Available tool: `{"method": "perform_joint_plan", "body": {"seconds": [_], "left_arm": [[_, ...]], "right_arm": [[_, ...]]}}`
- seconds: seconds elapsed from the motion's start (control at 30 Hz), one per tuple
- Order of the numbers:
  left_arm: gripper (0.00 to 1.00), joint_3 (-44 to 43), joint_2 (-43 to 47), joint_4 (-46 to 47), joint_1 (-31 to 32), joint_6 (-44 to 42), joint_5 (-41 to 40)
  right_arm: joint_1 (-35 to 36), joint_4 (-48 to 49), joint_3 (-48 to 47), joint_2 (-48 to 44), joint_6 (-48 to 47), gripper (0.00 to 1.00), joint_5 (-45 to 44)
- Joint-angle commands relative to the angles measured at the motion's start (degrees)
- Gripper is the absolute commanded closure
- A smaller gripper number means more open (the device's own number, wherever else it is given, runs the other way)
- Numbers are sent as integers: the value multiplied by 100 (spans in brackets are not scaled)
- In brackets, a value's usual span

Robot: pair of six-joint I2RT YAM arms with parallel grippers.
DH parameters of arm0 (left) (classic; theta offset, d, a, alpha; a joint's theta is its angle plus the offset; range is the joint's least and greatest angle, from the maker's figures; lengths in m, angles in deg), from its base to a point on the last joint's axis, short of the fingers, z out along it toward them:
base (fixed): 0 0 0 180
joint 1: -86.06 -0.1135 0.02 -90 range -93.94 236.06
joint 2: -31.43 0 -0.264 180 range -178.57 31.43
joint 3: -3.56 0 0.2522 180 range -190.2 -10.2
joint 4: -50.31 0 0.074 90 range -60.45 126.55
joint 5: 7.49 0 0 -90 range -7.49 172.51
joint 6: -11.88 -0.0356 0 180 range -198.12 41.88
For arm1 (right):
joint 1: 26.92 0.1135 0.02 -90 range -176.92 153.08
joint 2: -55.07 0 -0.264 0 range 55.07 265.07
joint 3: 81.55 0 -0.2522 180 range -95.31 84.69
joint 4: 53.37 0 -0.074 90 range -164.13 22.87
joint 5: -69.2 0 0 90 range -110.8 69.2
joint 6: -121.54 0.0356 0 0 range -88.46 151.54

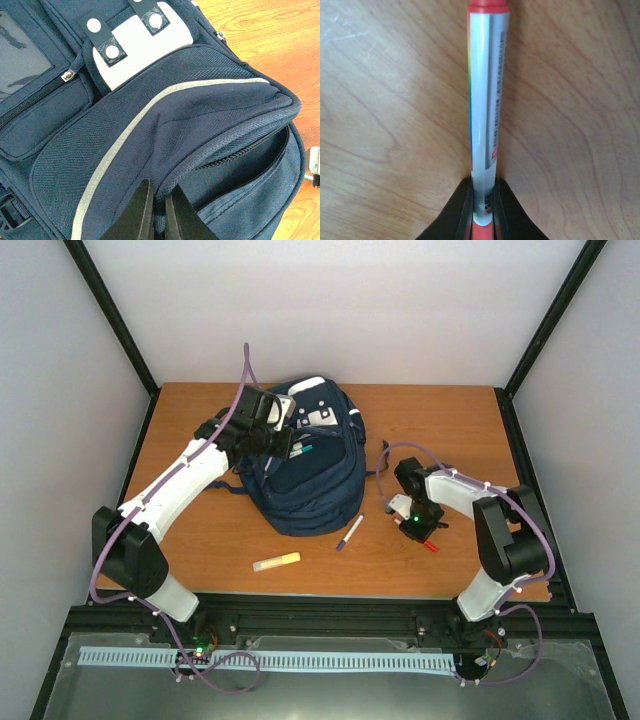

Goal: Pack the student bag
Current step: Pick up the stationery from the center of the board.

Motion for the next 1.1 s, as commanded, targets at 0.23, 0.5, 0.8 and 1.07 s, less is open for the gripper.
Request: {"method": "perform_joint_plan", "body": {"seconds": [0.23,0.5,0.8,1.07], "left_arm": [[99,-348,10,163,-81,230,111],[99,-364,12,151,-81,238,150],[99,-401,-33,95,-81,230,187],[99,-403,-14,86,-81,193,81]], "right_arm": [[135,-258,-732,-1005,-226,97,852],[1599,65,-778,-2139,-938,97,146],[3372,1051,-916,-1979,-2229,97,-2191],[4042,2059,-1447,-1200,-3591,97,-2928]]}}
